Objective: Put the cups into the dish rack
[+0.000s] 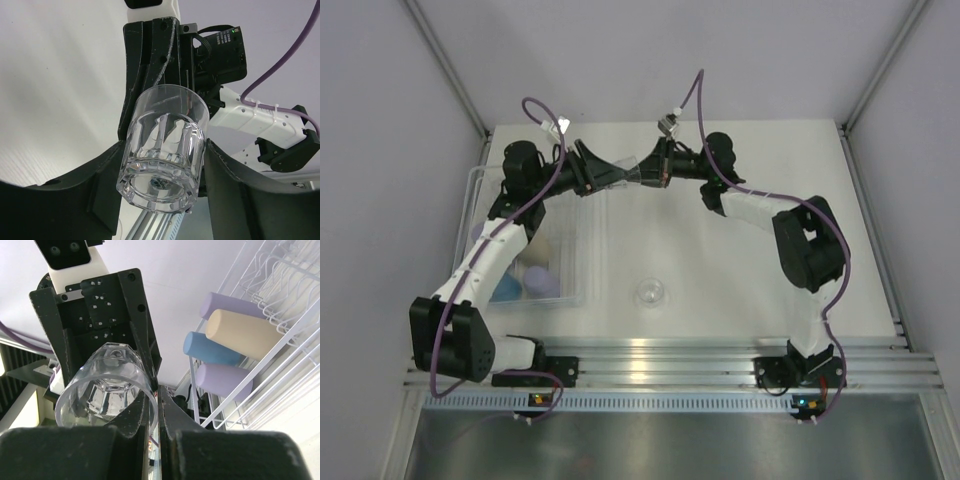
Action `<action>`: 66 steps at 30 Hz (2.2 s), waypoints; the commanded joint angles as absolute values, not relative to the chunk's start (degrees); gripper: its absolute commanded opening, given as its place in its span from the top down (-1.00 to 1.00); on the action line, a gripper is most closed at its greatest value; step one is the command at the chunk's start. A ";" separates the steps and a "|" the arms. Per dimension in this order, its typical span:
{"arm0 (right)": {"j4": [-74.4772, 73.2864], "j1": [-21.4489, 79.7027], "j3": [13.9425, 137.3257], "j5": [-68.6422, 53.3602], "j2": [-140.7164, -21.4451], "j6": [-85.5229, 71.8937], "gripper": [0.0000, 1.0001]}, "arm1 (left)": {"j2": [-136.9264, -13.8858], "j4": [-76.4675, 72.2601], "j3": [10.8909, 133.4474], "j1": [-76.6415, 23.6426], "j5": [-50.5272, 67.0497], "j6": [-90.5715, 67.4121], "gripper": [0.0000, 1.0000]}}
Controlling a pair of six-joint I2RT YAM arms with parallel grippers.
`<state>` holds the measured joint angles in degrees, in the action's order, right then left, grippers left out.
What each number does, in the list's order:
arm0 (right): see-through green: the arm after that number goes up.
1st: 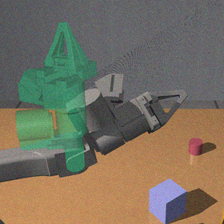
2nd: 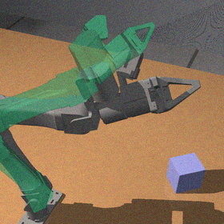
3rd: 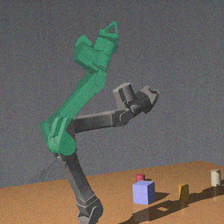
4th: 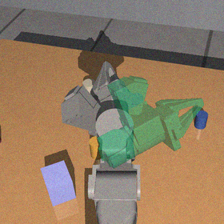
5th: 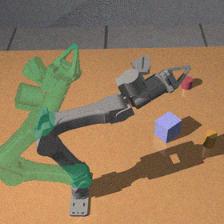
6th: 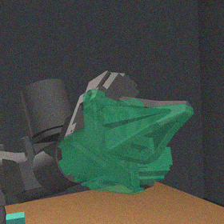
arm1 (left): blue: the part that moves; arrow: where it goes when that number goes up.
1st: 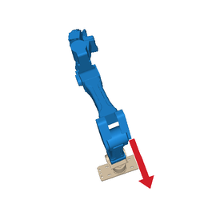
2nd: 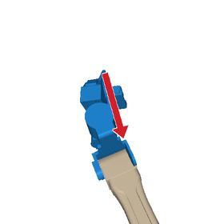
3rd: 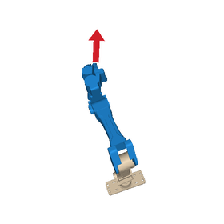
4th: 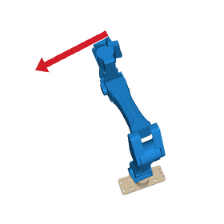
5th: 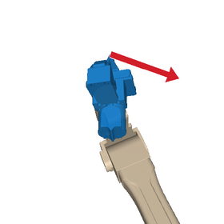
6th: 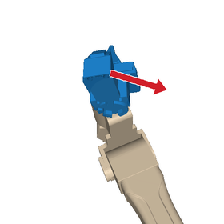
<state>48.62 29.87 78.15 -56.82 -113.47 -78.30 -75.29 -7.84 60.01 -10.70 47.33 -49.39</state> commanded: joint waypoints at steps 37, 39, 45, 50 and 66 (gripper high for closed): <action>55.38 28.92 69.17 -55.10 -112.06 -73.40 0.08 | -70.49 4.89 65.39 0.86 44.83 -37.10 1.00; 51.52 28.74 69.17 -55.46 -111.54 -70.07 0.08 | -70.58 8.42 66.97 4.65 44.48 -33.34 1.00; 34.12 28.04 70.13 -55.37 -107.85 -56.36 0.07 | -76.71 26.52 78.54 7.56 29.82 -21.55 1.00; 26.46 27.60 70.93 -55.20 -106.79 -50.10 0.07 | -85.76 35.40 87.26 7.47 16.82 -18.11 1.00; 27.68 24.79 71.37 -56.95 -109.33 -49.92 0.07 | -102.21 43.94 101.51 4.40 -4.13 -14.24 1.00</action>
<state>25.69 25.80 69.06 -55.35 -109.73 -51.09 -100.82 42.54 97.71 5.17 0.67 -15.18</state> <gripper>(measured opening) 0.463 0.636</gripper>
